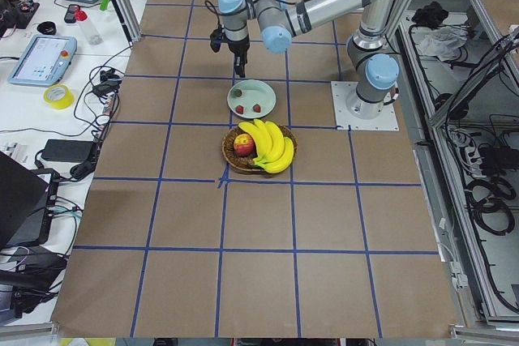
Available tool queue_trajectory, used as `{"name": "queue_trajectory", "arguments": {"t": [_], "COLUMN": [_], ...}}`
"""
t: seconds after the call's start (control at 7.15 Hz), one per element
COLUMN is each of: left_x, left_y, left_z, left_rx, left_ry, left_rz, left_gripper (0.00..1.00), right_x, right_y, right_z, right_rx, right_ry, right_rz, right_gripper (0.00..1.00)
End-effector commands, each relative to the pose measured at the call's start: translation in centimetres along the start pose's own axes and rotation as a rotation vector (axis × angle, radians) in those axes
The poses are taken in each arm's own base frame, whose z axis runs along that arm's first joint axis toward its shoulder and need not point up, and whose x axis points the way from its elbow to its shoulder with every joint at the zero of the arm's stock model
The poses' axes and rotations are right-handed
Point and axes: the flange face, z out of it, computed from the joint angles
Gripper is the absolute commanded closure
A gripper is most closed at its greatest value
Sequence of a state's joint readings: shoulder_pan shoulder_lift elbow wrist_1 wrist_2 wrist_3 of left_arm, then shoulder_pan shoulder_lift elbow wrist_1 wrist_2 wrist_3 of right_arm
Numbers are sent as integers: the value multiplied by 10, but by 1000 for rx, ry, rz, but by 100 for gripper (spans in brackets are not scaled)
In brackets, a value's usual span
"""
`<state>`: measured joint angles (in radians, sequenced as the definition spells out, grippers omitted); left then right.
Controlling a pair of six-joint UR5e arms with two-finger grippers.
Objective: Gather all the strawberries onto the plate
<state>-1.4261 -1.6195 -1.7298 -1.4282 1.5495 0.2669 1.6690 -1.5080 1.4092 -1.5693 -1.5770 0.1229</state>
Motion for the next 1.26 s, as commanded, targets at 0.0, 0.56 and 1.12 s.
{"name": "queue_trajectory", "arguments": {"t": [0.0,0.56,1.12], "left_x": [50,62,77], "left_y": [28,17,16], "left_z": [-83,-139,-133], "left_rx": [109,219,185], "left_ry": [-31,-52,-105], "left_rz": [79,105,142], "left_gripper": [19,0,0], "right_x": [0,0,0], "right_y": [0,0,0], "right_z": [0,0,0], "right_rx": [-2,-2,-2], "right_ry": [0,0,0], "right_rz": [0,0,0], "right_gripper": [0,0,0]}}
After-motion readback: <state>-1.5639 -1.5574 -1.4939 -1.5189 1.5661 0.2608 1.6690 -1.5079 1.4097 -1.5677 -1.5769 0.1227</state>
